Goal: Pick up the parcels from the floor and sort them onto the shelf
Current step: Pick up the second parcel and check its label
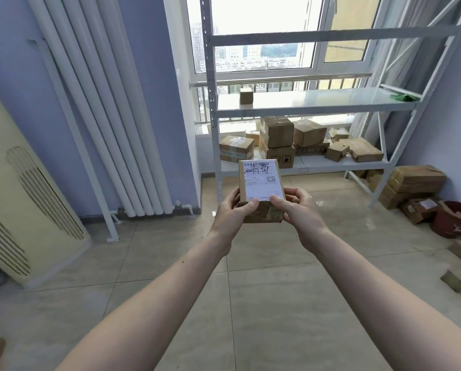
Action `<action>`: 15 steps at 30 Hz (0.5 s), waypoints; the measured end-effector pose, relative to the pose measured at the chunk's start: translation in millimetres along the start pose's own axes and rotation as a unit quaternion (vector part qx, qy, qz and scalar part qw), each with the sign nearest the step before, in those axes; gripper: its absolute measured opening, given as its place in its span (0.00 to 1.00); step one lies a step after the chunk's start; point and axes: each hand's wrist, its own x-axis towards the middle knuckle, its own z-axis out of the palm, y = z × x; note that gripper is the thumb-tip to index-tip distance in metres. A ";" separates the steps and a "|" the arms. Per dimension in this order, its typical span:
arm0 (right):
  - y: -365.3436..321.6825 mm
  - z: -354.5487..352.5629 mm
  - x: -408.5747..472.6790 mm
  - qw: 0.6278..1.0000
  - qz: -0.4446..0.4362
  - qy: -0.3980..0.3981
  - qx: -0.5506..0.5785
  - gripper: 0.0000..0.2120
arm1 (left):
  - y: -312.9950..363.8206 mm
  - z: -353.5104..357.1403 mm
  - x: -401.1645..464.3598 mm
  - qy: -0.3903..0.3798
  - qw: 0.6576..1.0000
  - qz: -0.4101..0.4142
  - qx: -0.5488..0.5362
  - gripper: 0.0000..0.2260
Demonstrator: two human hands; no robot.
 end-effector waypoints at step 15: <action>-38.1 -2.7 254.6 0.999 -0.026 -0.029 -0.001 0.24 | 34.2 14.3 244.0 0.034 0.999 0.027 0.006 0.22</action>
